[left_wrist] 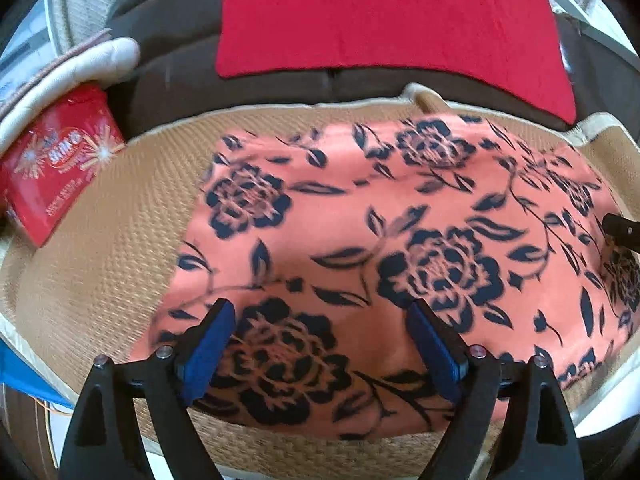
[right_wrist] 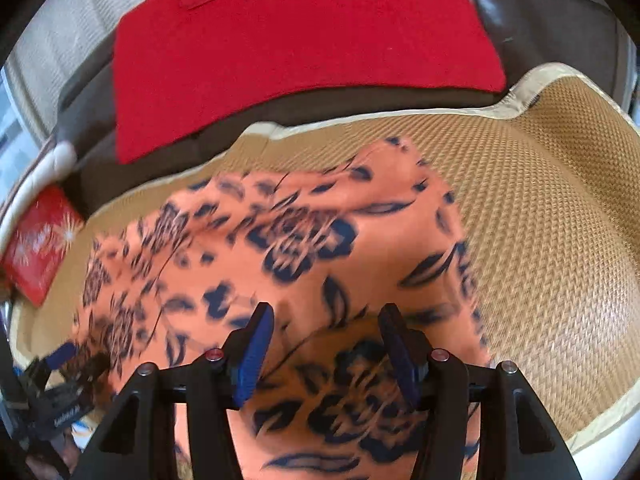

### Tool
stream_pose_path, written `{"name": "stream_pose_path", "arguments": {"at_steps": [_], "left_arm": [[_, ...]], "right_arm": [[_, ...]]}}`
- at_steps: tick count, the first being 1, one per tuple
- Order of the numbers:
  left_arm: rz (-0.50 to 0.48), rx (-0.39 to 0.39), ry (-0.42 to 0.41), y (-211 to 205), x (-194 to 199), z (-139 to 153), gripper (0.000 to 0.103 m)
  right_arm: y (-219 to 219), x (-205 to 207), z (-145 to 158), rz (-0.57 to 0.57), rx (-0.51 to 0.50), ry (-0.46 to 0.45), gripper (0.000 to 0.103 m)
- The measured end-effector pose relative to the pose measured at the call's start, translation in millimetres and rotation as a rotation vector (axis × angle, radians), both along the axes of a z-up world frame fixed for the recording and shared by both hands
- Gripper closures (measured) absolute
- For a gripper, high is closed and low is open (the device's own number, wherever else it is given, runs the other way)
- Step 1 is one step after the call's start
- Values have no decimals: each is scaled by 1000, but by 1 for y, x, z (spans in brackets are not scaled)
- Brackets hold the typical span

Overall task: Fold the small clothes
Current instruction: 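Smooth the folded blouse edges with both grippers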

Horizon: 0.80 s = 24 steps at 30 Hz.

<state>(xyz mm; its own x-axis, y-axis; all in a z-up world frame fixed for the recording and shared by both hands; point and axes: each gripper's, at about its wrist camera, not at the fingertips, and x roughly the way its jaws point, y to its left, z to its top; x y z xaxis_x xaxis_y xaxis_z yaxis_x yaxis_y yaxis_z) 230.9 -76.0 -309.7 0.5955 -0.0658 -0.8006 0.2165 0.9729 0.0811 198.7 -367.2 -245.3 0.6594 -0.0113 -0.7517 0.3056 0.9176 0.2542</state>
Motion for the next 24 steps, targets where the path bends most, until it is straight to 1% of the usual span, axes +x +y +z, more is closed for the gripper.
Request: {"name": "stream_pose_path", "arguments": {"at_steps": [2,3,4,5,8,11,12,13,14,16,18,19,20,22,23,24], "left_arm": [[17,3,-9,6,7,-2,15],[23,17,3,7,12,-6,15],[22,35,30,9,19,-11,15],[8,36,71,8,25,-19,15],[4,26,70,10,29,-15,14],[32,19,43,14,27,-6,14],[36,26,30,15,25,-4,14],[37,37,21,18,19,-2,14],[30,60,22,17,18,-4,14],[9,75,54,15,17,-12,14],[10,75,48,15,14,-10,14],[8,76,36,15,13,-7,14],[7,80,17,18,10,-1,14],[39,85,6,26,0,6,14],[67,70,16,34,-3,8,14],[93,24,29,46,-7,12,14]], "right_arm": [[-14,12,-6,-18,43,26,44],[-19,17,-11,-8,74,44,43],[-19,24,-14,7,76,59,43],[-18,26,-12,15,58,54,43],[-15,25,-4,19,49,23,43],[-8,12,8,11,51,-53,43],[-5,7,12,21,55,-73,43],[0,6,11,54,69,-73,43],[3,7,6,77,81,-47,43],[6,9,-11,88,109,43,43],[4,1,-6,86,126,9,43],[-1,-9,1,86,173,-38,43],[-5,-16,4,84,198,-71,43],[-10,-33,14,81,218,-139,43],[-11,-38,18,92,224,-166,42],[-10,-39,23,109,236,-193,42]]}}
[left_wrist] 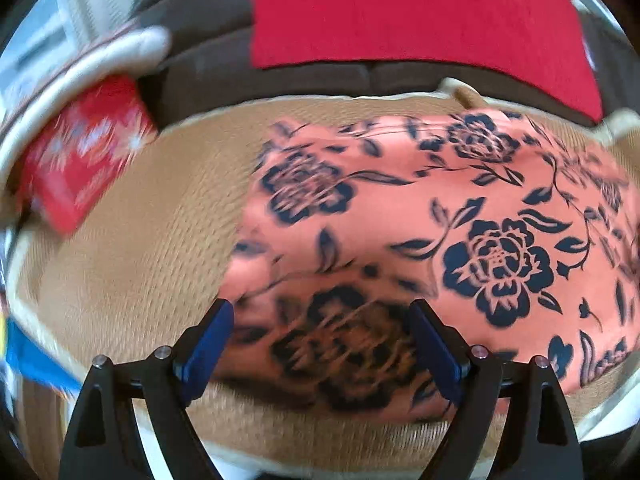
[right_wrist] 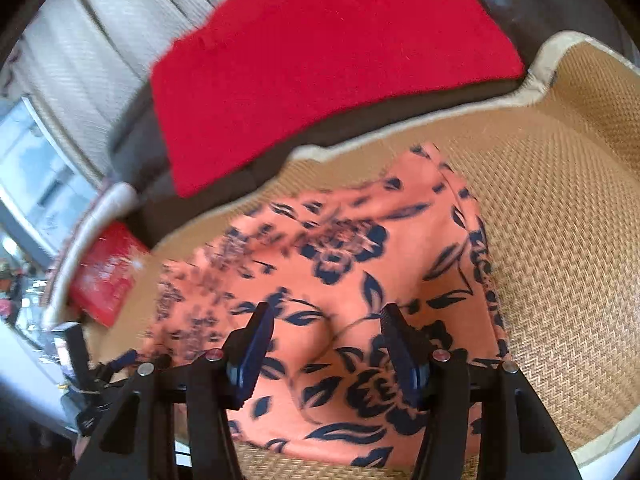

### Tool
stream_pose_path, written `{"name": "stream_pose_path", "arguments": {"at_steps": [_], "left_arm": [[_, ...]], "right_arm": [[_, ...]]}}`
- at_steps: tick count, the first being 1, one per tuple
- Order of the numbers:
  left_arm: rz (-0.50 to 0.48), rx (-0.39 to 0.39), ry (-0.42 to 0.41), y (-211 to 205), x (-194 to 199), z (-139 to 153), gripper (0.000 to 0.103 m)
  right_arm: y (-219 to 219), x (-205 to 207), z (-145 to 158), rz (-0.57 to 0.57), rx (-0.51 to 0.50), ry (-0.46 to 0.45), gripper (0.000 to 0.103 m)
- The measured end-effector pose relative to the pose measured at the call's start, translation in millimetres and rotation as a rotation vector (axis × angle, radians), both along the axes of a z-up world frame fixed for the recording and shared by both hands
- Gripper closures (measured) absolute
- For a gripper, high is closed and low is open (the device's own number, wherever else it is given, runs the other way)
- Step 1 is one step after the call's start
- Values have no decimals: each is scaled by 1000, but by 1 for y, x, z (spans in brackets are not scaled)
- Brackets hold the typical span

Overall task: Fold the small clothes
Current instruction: 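Smooth the folded blouse edges with both grippers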

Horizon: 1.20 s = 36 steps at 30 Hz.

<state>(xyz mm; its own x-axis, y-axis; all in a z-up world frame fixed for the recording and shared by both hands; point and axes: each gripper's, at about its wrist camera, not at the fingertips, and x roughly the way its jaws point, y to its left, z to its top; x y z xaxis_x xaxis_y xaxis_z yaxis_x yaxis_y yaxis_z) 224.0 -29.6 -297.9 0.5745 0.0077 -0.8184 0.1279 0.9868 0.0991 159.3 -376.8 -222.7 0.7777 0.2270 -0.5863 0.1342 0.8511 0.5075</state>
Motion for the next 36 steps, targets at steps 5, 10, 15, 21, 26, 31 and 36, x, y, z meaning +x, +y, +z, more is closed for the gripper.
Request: {"name": "stream_pose_path", "arguments": {"at_steps": [5,10,15,21,26,31,36], "left_arm": [[94,-192,-50,45,-39,15,14],[128,-405,62,69,-62,-13,16],[215,-525,145,90,-66,-34,33],[290,-618,124,95,-45,-36,27],[295,-556,44,78,-36,-23,18],[240,-443,18,51,-28,-22,18],[210,-330,-16,34,-26,-17,18]], "right_arm": [[37,9,5,133,36,-82,42],[79,30,-2,253,52,-59,51],[120,65,-28,279,51,17,52],[119,84,-52,259,86,110,55],[110,86,-57,277,131,101,55],[117,83,-55,308,65,85,55],[116,83,-55,320,59,77,55]]}}
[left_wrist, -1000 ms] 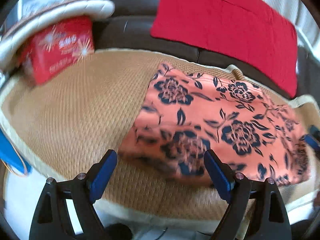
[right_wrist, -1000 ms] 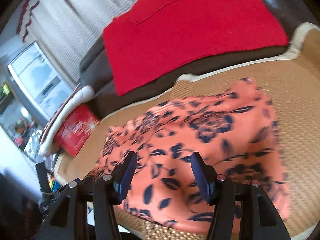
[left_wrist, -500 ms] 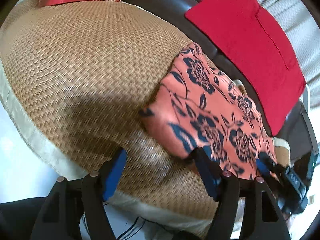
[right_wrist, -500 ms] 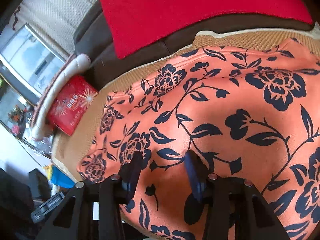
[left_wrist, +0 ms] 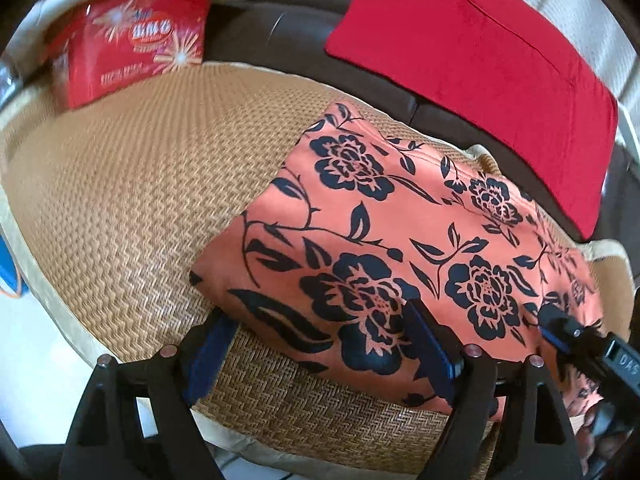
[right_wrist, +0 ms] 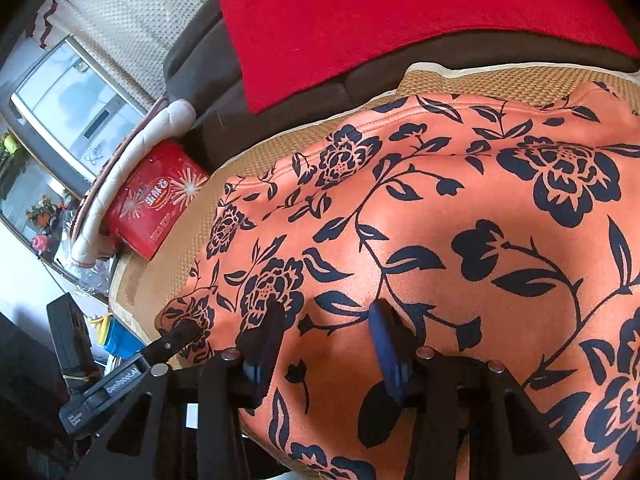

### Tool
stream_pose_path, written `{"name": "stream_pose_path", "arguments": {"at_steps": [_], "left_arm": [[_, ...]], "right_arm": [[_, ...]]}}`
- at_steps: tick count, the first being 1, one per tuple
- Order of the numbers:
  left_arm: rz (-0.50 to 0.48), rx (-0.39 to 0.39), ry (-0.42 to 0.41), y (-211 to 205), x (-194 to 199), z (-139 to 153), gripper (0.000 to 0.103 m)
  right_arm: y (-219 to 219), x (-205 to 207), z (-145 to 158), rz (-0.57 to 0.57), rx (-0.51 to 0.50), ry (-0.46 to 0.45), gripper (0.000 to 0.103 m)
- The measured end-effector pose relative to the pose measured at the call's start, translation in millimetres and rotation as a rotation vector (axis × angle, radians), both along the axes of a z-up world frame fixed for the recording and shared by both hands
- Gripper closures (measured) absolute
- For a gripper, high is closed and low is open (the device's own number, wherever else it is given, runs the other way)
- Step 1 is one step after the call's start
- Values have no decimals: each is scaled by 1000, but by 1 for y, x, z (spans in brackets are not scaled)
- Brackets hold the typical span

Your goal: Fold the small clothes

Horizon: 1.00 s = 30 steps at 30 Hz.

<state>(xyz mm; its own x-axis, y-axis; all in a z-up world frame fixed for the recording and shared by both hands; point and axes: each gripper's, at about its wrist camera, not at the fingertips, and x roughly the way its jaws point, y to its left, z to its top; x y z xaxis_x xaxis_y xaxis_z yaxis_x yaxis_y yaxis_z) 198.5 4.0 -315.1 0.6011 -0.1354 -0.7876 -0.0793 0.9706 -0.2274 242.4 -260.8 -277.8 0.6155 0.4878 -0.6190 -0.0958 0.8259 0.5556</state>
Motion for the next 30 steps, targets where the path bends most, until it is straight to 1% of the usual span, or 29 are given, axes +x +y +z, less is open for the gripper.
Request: {"name": "stream_pose_path", "arguments": {"at_steps": [4,6,10,11,19,20,22,24,26,27,29,30], "left_arm": [[4,29,6,-5,7,-3,18],[5,48,9,-13,18,-9,18],[3,68,5,-15,22,-13,18],[4,71,3,-11,16,-12,18],[9,66,13,-12,16,-14,18],[11,58,17,-12,17,-15,18],[12,12,34,-9,20,-17,18],[10,-81,64,-3,26,-21,18],[7,-142,67,2,30,-20,19],[-3,-189,68,4,33,-20,22],[3,-240,67,9,39,-19,55],[6,-252,74,12,44,-20,61]], "right_arm": [[-1,0,0,6,5,0,55],[-1,1,0,8,8,1,55],[-2,1,-1,14,14,2,55],[-3,1,0,16,16,2,55],[-5,2,-2,33,35,-3,55],[-6,1,-2,36,38,-4,55],[-7,1,-2,41,43,-6,55],[-8,0,-2,43,50,-6,55],[-9,0,-2,45,60,-4,55],[-10,0,-2,45,64,-3,55],[-11,0,-2,47,70,-1,55],[-11,0,-2,49,72,-1,55]]}}
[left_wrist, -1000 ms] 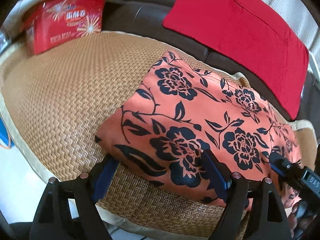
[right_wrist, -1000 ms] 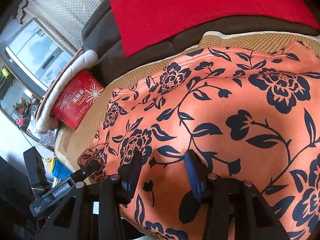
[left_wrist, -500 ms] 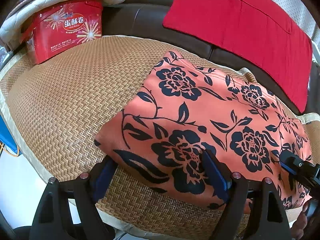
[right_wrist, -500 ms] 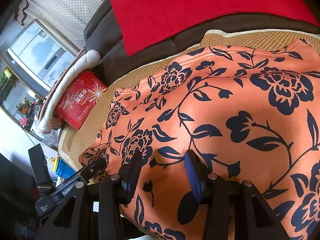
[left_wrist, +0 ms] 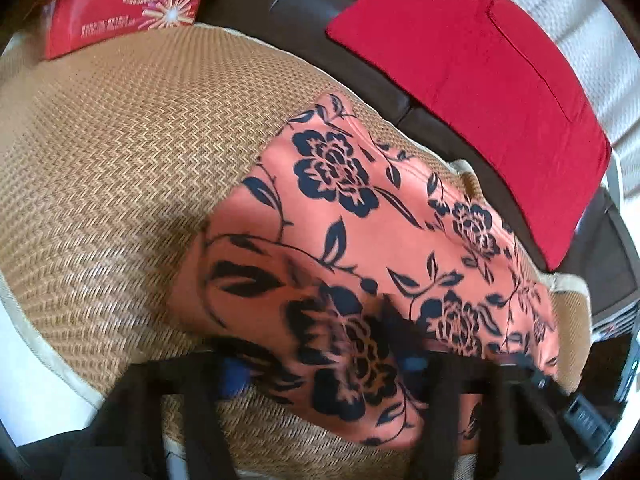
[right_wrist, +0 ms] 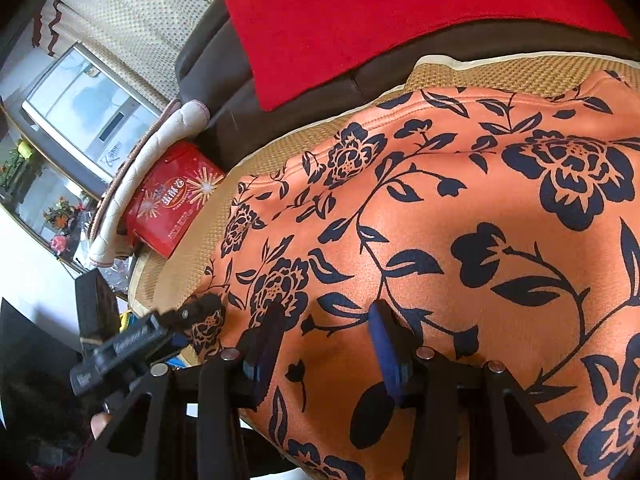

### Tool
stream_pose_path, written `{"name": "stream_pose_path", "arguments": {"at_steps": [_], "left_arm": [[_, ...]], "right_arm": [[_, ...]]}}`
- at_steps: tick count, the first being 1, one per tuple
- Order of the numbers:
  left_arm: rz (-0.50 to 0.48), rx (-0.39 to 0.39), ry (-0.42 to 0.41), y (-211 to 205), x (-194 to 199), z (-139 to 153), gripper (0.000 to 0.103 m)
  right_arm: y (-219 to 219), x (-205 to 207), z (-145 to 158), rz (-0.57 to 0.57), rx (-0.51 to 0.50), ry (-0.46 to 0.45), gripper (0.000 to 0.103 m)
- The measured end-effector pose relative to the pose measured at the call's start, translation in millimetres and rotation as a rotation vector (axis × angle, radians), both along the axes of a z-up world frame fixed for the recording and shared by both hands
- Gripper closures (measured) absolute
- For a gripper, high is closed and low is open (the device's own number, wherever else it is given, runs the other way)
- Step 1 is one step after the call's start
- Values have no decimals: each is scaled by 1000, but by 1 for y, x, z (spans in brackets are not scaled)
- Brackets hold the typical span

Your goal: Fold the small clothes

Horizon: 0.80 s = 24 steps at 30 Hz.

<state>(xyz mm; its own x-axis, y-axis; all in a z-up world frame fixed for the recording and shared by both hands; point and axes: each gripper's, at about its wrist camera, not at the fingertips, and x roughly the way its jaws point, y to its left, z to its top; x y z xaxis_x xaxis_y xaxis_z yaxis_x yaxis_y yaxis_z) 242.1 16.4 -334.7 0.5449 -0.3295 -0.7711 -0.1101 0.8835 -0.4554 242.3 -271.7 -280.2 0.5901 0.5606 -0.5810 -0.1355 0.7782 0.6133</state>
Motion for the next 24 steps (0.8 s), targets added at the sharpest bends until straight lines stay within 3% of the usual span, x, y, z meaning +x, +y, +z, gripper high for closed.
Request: {"name": "stream_pose_path", "arguments": {"at_steps": [1,5,11,17,21,24], "left_arm": [[3,-9,2,2,3,0,76],[9,-65,-24,9,7,3,82],[-125,134,-177,-33,-1,56,85],[-402,298,-398,-136,-26,124,85],[-640,335,-406,-221,-43,114,85],[-769,383,-297,-264,-45,70,84]], "right_arm": [[-1,0,0,1,4,1,55],[-5,0,-1,1,34,13,55],[-36,-5,5,-54,151,20,55],[-87,-19,4,-151,285,13,53],[-136,-37,-3,-245,448,-15,51],[-166,-45,-11,-275,569,-22,41]]}}
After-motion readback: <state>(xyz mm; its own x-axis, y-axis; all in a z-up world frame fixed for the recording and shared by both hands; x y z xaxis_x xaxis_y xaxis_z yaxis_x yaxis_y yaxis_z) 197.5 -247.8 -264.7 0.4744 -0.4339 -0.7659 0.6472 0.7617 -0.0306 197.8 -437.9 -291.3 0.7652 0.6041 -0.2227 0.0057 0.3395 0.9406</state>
